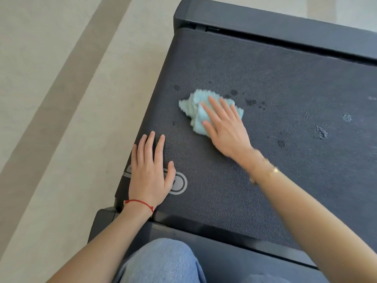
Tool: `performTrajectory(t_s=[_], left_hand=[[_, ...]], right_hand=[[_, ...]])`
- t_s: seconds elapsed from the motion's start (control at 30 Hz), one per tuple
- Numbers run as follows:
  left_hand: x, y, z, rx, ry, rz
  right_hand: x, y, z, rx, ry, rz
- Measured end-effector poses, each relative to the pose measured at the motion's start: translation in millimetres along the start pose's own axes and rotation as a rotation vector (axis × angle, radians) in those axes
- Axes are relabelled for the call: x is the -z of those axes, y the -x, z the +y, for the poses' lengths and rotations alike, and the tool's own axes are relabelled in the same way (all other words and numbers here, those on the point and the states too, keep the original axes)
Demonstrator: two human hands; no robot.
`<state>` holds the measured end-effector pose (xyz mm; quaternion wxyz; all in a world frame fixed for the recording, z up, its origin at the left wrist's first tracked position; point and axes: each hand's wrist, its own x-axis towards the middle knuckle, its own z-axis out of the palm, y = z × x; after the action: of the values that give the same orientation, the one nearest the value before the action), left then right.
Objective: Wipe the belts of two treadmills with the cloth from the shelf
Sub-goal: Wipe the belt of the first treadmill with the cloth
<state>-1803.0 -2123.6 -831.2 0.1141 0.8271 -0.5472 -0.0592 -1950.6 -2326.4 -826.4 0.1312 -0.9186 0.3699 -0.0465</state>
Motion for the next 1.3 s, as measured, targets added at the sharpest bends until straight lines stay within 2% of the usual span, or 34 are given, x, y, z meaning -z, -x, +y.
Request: performTrajectory(t_s=[0.07,0.13,0.3,0.4,0.53,0.63,0.7,0.77,0.87,0.93,1.03,1.1,1.17,1.3], left_hand=[[0,-1,0,-0.003,-0.013,0.000],[0,-2,-1,-0.007,-0.030,-0.002],[0,-1,-1,0.004,-0.050,-0.025],[2,-3,-4,-0.011,-0.057,-0.030],[3,-30,-4,-0.021,-0.044,-0.003],[1,-57,0,0.000,-0.048,-0.002],[-2,-66,1,-0.004,-0.064,-0.019],[-5,-66,1,-0.006,-0.061,-0.027],[-6,-66,2,0.003,-0.040,-0.027],[-4,-66,4,0.006,-0.034,-0.028],[-4,-65,6,0.013,-0.037,-0.025],[-3,-66,6,0.011,-0.039,-0.028],[-4,-66,5,0.008,-0.033,-0.024],[-4,-66,5,0.012,-0.029,-0.019]], right_hand=[[-2,-47,-9,-0.112,-0.002,0.024],[-8,-70,-23,-0.144,0.019,0.045],[-11,-13,-32,0.133,0.017,0.025],[-6,7,-14,0.185,0.035,-0.028],[0,-58,4,0.015,0.034,0.008],[-2,-110,-12,-0.135,0.025,0.022],[-8,-107,-27,-0.072,0.033,0.035],[-12,-77,-33,0.095,0.027,0.037],[-9,-51,-15,0.201,-0.006,-0.002],[-2,-72,6,0.144,-0.016,0.015],[6,-144,28,-0.062,0.007,0.055],[8,-197,26,-0.173,0.005,0.031],[5,-226,11,-0.204,0.018,0.036],[-7,-189,-18,0.011,-0.002,0.056]])
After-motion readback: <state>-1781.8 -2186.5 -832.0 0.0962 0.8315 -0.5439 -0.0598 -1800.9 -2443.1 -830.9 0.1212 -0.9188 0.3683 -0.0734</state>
